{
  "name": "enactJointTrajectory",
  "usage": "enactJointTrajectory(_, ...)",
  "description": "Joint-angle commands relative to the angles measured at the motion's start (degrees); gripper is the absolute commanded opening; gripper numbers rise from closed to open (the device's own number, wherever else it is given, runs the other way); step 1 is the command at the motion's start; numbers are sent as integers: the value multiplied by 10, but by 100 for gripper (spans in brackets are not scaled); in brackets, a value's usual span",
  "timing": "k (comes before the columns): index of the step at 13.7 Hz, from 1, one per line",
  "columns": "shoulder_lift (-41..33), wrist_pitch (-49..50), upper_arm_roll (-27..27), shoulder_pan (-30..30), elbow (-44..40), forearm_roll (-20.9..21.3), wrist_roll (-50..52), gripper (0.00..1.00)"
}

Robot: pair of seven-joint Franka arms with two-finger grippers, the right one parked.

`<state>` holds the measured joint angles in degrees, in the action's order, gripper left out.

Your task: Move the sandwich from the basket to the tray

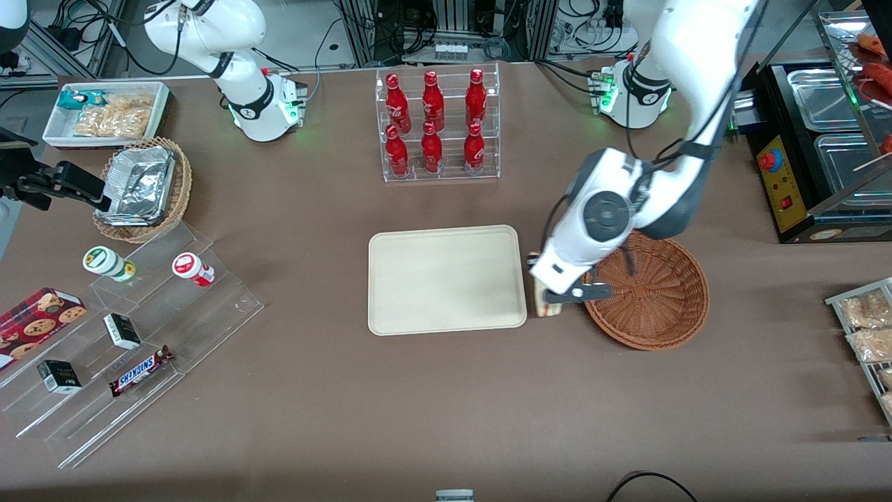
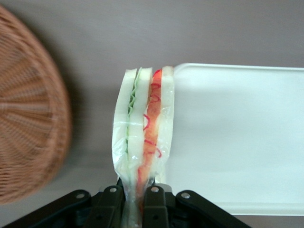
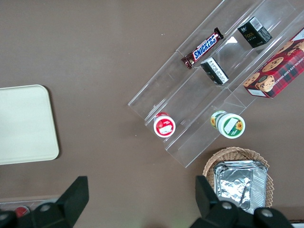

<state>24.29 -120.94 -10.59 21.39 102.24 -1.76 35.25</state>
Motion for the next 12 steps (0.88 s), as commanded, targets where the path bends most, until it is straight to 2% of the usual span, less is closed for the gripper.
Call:
enactJointTrajectory(1, 52, 17, 6, 59, -75, -5, 60, 3)
enactJointTrajectory(7, 145, 18, 7, 142, -193, 1, 165, 3)
enactJointTrajectory(10, 179, 16, 7, 154, -223, 1, 167, 4)
enactJointTrajectory(12, 192, 9, 7, 158, -227, 1, 162, 8)
